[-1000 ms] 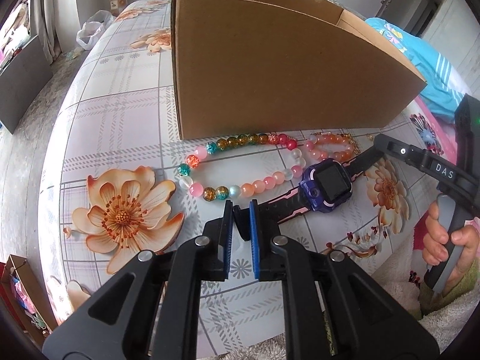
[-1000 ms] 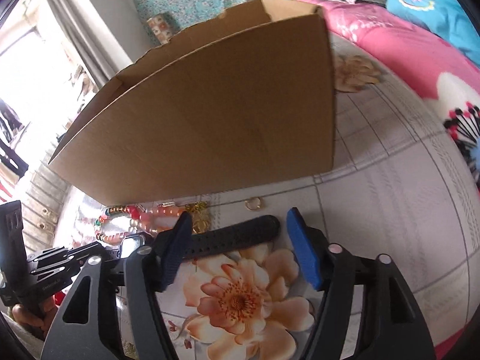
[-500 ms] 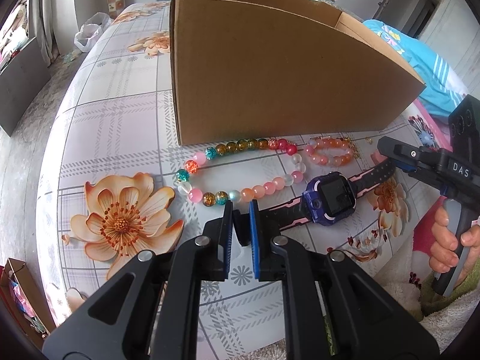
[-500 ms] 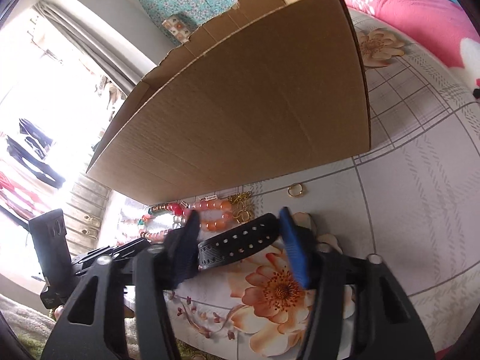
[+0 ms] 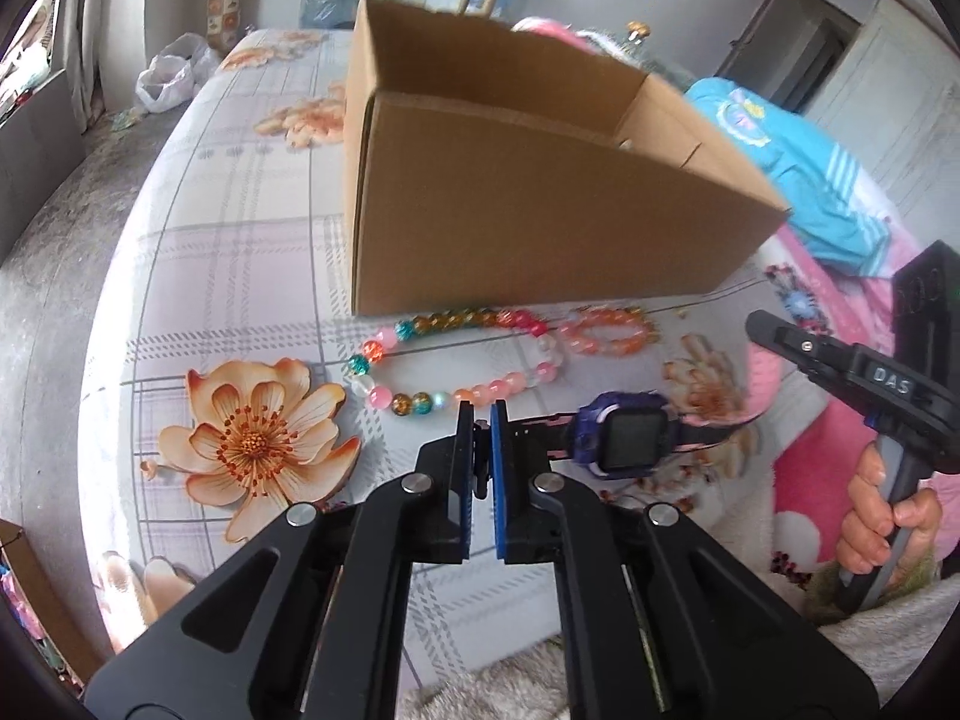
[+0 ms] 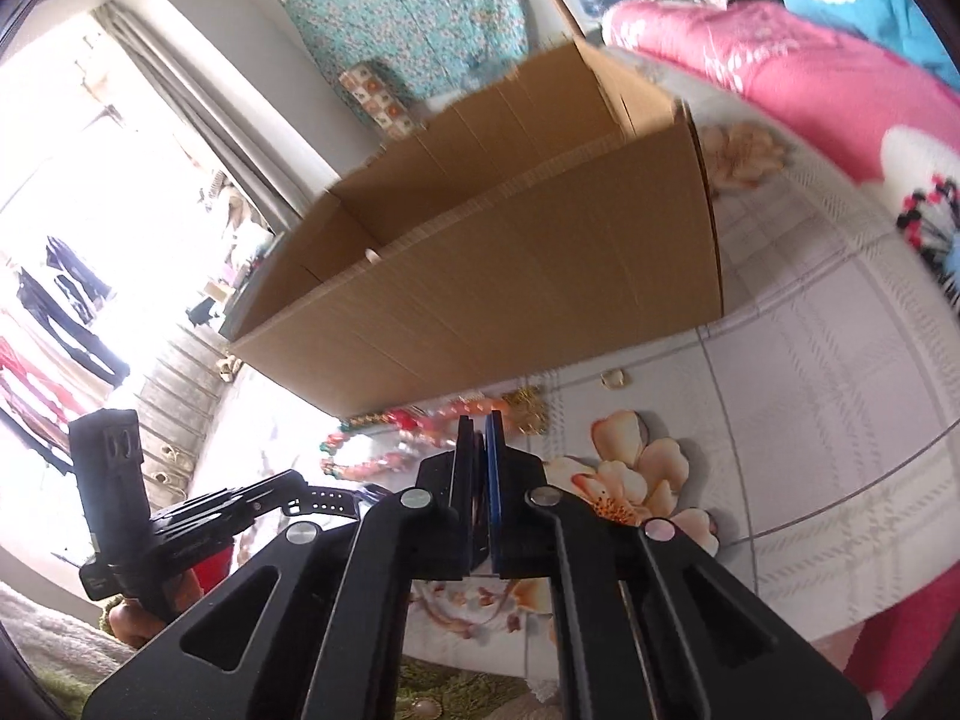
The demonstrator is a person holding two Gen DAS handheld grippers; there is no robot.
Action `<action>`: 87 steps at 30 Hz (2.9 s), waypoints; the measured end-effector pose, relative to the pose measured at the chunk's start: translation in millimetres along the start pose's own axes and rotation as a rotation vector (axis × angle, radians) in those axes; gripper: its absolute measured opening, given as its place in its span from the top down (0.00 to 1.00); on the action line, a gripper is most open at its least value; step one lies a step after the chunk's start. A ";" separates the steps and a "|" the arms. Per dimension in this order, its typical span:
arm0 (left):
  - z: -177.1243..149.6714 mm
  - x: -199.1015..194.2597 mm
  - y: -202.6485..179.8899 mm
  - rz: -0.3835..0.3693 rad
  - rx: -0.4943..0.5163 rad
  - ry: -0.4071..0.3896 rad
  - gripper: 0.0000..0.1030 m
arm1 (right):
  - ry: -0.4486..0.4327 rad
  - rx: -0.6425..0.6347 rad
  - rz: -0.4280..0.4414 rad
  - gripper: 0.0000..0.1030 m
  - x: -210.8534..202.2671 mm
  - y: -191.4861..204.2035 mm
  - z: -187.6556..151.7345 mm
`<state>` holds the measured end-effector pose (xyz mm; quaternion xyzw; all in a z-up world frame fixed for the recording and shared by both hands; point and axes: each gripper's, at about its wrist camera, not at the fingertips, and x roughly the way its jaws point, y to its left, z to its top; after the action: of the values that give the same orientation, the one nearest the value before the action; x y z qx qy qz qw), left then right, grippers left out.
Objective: Organize jewelry
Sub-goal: 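Lift the black watch with both tools toward the cardboard box, then lower the watch into the box and open both tools, then withdraw both tools from the box back over the bracelets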
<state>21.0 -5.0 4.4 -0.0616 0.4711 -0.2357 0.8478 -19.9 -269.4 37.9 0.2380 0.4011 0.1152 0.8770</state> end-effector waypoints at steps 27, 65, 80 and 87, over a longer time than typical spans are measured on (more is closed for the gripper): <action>166.1 -45.1 -45.4 -0.046 0.179 -0.160 0.96 | -0.117 -0.215 0.092 0.96 -9.2 53.4 164.9; 228.0 25.0 -16.1 0.240 0.176 -0.099 0.37 | 0.004 -0.163 -0.196 0.49 106.7 21.2 230.3; 132.8 -73.3 -10.0 0.174 0.075 -0.265 0.12 | -0.190 -0.278 -0.255 0.12 11.0 80.2 190.9; 87.4 -78.1 -0.7 0.171 -0.033 -0.234 0.08 | -0.234 -0.420 -0.341 0.06 -5.2 130.2 160.1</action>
<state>58.3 19.9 112.6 -0.0621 0.3764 -0.1460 0.9128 96.6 -211.5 198.1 -0.0081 0.2990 0.0186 0.9540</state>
